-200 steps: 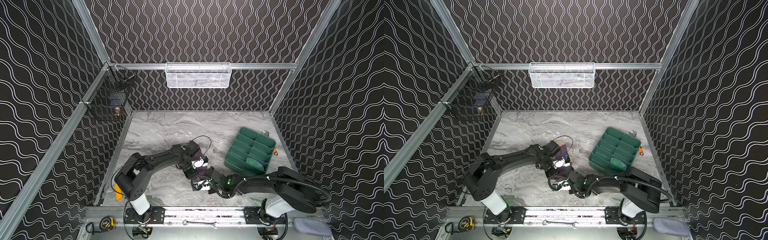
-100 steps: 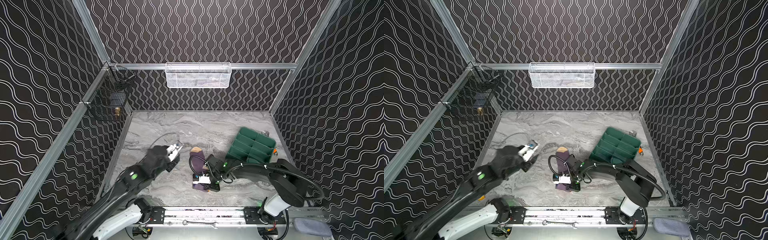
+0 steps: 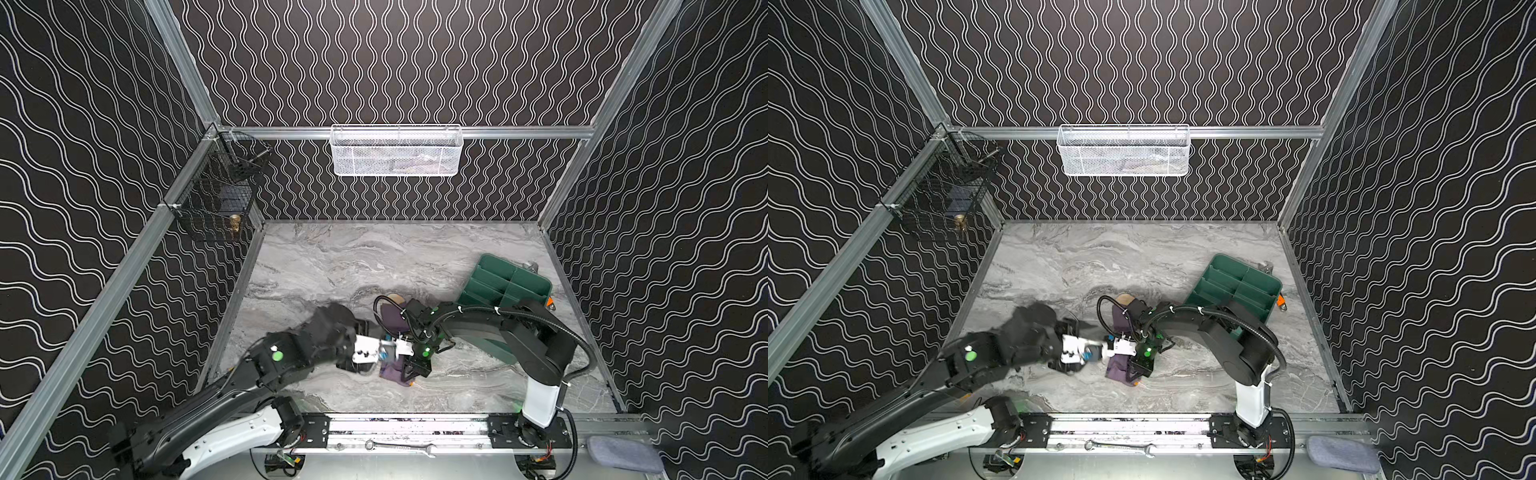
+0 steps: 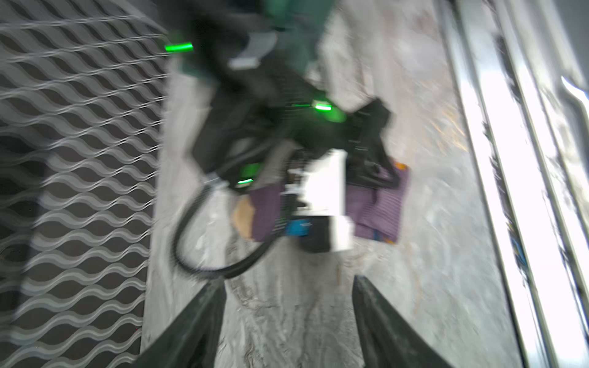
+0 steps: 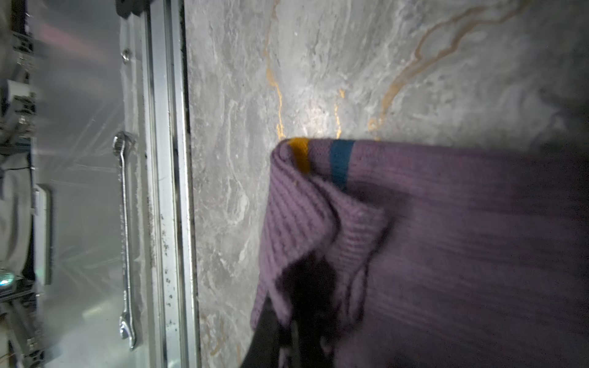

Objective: Roll the socks

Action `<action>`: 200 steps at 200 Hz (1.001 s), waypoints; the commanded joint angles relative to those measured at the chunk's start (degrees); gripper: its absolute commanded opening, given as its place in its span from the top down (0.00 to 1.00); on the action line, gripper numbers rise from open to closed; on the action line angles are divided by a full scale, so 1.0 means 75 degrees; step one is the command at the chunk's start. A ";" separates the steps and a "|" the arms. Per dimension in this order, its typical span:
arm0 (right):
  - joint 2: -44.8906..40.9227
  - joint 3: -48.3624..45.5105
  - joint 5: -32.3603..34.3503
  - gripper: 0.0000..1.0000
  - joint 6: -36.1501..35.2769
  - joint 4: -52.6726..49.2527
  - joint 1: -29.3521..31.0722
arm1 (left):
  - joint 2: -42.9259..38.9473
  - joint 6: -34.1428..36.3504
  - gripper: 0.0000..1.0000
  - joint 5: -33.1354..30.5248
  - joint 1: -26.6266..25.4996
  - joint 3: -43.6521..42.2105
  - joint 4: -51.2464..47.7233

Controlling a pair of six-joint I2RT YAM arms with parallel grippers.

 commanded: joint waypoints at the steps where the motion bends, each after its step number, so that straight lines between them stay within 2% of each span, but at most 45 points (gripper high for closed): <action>1: 0.0318 0.0056 0.0920 1.00 -0.0099 -0.0350 -0.0035 | 0.0511 0.0500 0.31 -0.1393 -0.0978 -0.0651 0.0389; 30: 0.0392 0.0157 0.0993 1.00 -0.0159 -0.0366 -0.0139 | 0.1687 -0.0082 0.31 -0.1909 -0.2243 -0.1313 0.1125; 42: 0.0364 0.0180 0.1007 1.00 -0.0167 -0.0349 -0.0163 | 0.2282 -0.0308 0.31 -0.2167 -0.2521 -0.1422 0.1525; 84: 0.0352 0.0180 0.1007 1.00 -0.0149 -0.0335 -0.0199 | 0.3801 -0.0862 0.37 -0.2675 -0.2554 -0.1630 0.2847; 133: 0.0427 0.0226 0.1003 1.00 -0.0141 -0.0365 -0.0202 | 0.4680 -0.1188 0.47 -0.2782 -0.2507 -0.1694 0.3198; 150: 0.0397 0.0226 0.0940 1.00 -0.0175 -0.0378 -0.0193 | 0.5020 -0.1245 0.58 -0.2909 -0.2452 -0.1629 0.3237; 194: 0.0103 0.0100 0.0888 1.00 -0.0183 -0.0193 -0.0193 | 0.5458 -0.1416 0.91 -0.2576 -0.2219 -0.1301 0.2973; 200: -0.0011 0.0045 0.0970 0.94 -0.0105 -0.0019 -0.0193 | 0.5490 -0.1470 0.94 -0.2458 -0.2189 -0.1211 0.2815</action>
